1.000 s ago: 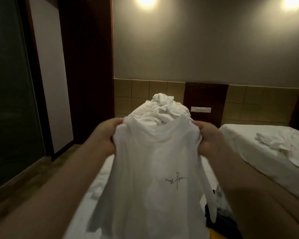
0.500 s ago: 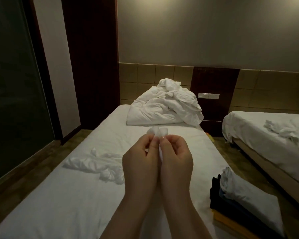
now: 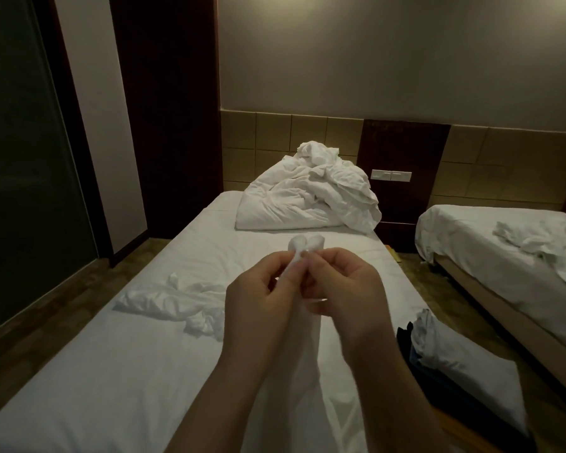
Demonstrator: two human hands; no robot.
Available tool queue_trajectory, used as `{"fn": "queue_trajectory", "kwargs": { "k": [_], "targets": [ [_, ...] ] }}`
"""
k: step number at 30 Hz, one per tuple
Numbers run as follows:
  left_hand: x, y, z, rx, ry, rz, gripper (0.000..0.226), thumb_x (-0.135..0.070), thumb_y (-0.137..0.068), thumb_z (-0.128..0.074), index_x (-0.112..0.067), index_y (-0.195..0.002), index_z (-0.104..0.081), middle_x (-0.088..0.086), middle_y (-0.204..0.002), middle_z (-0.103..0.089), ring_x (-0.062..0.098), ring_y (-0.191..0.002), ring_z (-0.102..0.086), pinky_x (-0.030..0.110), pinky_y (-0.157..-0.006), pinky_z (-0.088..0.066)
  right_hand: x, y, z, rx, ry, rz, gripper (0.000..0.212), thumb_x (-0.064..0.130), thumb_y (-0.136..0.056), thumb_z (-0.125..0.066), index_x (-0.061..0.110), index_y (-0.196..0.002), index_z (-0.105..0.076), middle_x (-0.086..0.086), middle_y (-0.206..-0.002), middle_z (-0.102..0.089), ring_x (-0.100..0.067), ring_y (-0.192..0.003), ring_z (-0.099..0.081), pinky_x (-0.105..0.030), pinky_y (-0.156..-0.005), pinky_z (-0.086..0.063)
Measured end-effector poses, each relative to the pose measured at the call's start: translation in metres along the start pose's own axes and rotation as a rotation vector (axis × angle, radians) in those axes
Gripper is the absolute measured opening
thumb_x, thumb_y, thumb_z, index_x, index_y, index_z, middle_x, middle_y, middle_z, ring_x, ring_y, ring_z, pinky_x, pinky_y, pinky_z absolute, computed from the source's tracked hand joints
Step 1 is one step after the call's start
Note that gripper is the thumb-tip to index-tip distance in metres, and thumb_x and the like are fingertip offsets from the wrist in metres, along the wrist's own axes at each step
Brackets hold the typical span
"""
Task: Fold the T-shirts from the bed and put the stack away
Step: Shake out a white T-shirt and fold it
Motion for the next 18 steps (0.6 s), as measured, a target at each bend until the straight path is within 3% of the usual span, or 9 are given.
{"fn": "queue_trajectory", "kwargs": {
  "k": [3, 5, 8, 11, 15, 18],
  "targets": [
    [0.003, -0.005, 0.004, 0.066, -0.069, -0.041, 0.018, -0.032, -0.089, -0.055, -0.043, -0.076, -0.059, -0.024, -0.078, -0.065, -0.003, -0.076, -0.061, 0.016, -0.065, -0.050, 0.003, -0.011, 0.017, -0.021, 0.180, 0.069, 0.018, 0.028, -0.076, -0.072, 0.018, -0.072, -0.058, 0.005, -0.064, -0.060, -0.003, -0.058, -0.054, -0.013, -0.052, -0.042],
    [0.001, -0.013, 0.006, 0.128, -0.077, -0.070, 0.017, -0.028, -0.090, -0.055, -0.038, -0.079, -0.063, -0.021, -0.082, -0.065, -0.003, -0.076, -0.060, 0.016, -0.067, -0.047, 0.008, -0.018, 0.025, 0.016, 0.312, 0.190, 0.022, 0.033, -0.075, -0.074, 0.027, -0.089, -0.059, 0.013, -0.085, -0.058, 0.001, -0.077, -0.054, -0.013, -0.066, -0.043],
    [-0.007, -0.033, 0.007, 0.242, -0.050, -0.115, 0.015, -0.021, -0.091, -0.055, -0.028, -0.084, -0.067, -0.024, -0.082, -0.066, -0.009, -0.077, -0.058, 0.006, -0.067, -0.041, 0.021, -0.036, 0.025, 0.248, 0.434, 0.259, 0.042, 0.046, -0.074, -0.066, 0.040, -0.114, -0.053, 0.024, -0.116, -0.051, 0.009, -0.111, -0.046, -0.016, -0.089, -0.042],
    [-0.021, -0.057, 0.005, 0.315, -0.039, -0.127, 0.016, -0.015, -0.091, -0.054, -0.020, -0.084, -0.067, -0.028, -0.072, -0.062, -0.011, -0.074, -0.055, 0.005, -0.068, -0.040, 0.038, -0.054, 0.024, 0.400, 0.399, 0.129, 0.045, 0.054, -0.071, -0.064, 0.027, -0.107, -0.065, 0.010, -0.106, -0.066, -0.007, -0.102, -0.062, -0.030, -0.089, -0.051],
    [-0.035, -0.087, 0.007, 0.283, -0.071, -0.131, 0.014, -0.020, -0.091, -0.056, -0.022, -0.086, -0.068, -0.013, -0.079, -0.066, 0.003, -0.079, -0.060, 0.029, -0.081, -0.049, 0.064, -0.074, 0.026, 0.353, 0.405, 0.187, 0.022, 0.043, -0.079, -0.062, 0.024, -0.088, -0.066, 0.008, -0.084, -0.069, -0.005, -0.077, -0.068, -0.019, -0.067, -0.055],
    [-0.046, -0.103, 0.009, 0.260, -0.157, -0.178, 0.015, -0.021, -0.088, -0.060, -0.029, -0.099, -0.055, -0.012, -0.087, -0.061, 0.007, -0.081, -0.061, 0.026, -0.075, -0.054, 0.085, -0.092, 0.023, 0.318, 0.488, 0.262, 0.020, 0.040, -0.086, -0.059, 0.023, -0.095, -0.065, 0.004, -0.090, -0.067, -0.012, -0.084, -0.067, -0.025, -0.070, -0.056]
  ]
}}
Point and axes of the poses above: each hand's wrist, its own y-axis away from the middle knuckle, its own z-axis out of the back of the hand, x = y × z, the point moved 3 cm from there along -y, towards the middle knuckle
